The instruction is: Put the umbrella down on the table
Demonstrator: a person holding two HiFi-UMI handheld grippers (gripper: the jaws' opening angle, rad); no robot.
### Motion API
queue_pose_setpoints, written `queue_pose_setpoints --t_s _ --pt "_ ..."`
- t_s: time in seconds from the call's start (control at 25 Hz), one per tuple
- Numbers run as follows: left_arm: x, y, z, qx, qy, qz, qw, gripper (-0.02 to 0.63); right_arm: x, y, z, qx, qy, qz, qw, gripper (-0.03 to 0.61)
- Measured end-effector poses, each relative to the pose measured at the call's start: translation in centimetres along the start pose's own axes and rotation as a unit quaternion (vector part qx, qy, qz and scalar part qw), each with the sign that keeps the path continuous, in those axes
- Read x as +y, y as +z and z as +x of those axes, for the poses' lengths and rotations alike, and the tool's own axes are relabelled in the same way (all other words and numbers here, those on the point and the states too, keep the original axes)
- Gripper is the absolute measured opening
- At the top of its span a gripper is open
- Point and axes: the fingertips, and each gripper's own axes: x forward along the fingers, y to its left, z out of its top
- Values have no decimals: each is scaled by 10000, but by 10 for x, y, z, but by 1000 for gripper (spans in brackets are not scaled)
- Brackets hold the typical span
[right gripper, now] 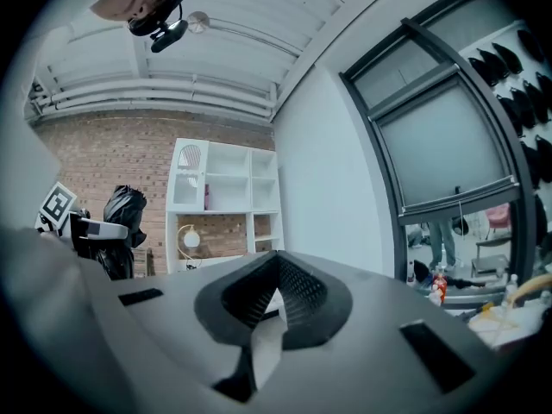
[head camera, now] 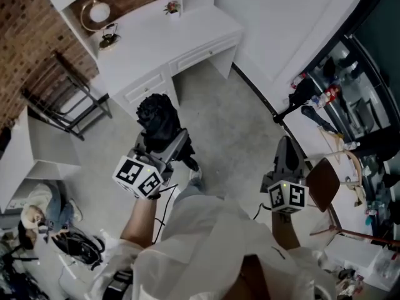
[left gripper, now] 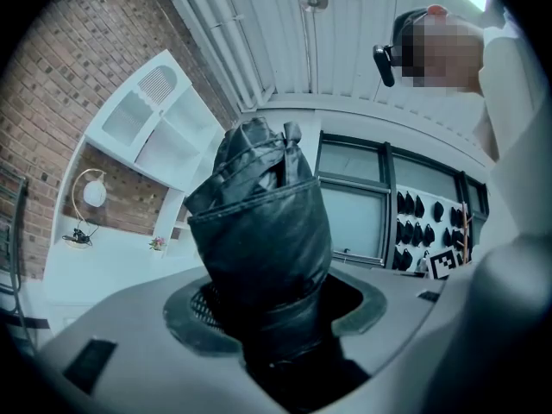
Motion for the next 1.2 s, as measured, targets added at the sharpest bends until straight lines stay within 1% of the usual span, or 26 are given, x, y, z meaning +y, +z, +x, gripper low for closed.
queue_pose_setpoints --t_s 0.16,0.28,0.44,0.6,0.8,1.0,1.12,1.2 --pt "40 9 32 19 -74 -45 10000 273 10 5 46 -12 -73 8 10000 18" --pt "64 13 51 64 -157 -68 9998 274 18 4 74 53 -103 -97 9999 18" --pt "93 15 70 131 -251 -154 9995 275 28 -1 103 160 -190 -111 9996 18" --pt "117 16 83 140 -343 -197 9991 274 39 -4 124 162 -242 -136 9995 18" --pt "135 20 92 111 -386 -283 9988 274 46 0 143 198 -301 -186 9992 18" --pt "147 20 103 131 -391 -336 9986 273 49 8 159 122 -276 -204 9993 18" --pt "153 18 114 120 -392 -336 9986 274 45 4 172 109 -269 -214 9994 18" --pt "156 16 125 155 -359 -333 9987 274 39 1 183 78 -262 -127 9995 18"
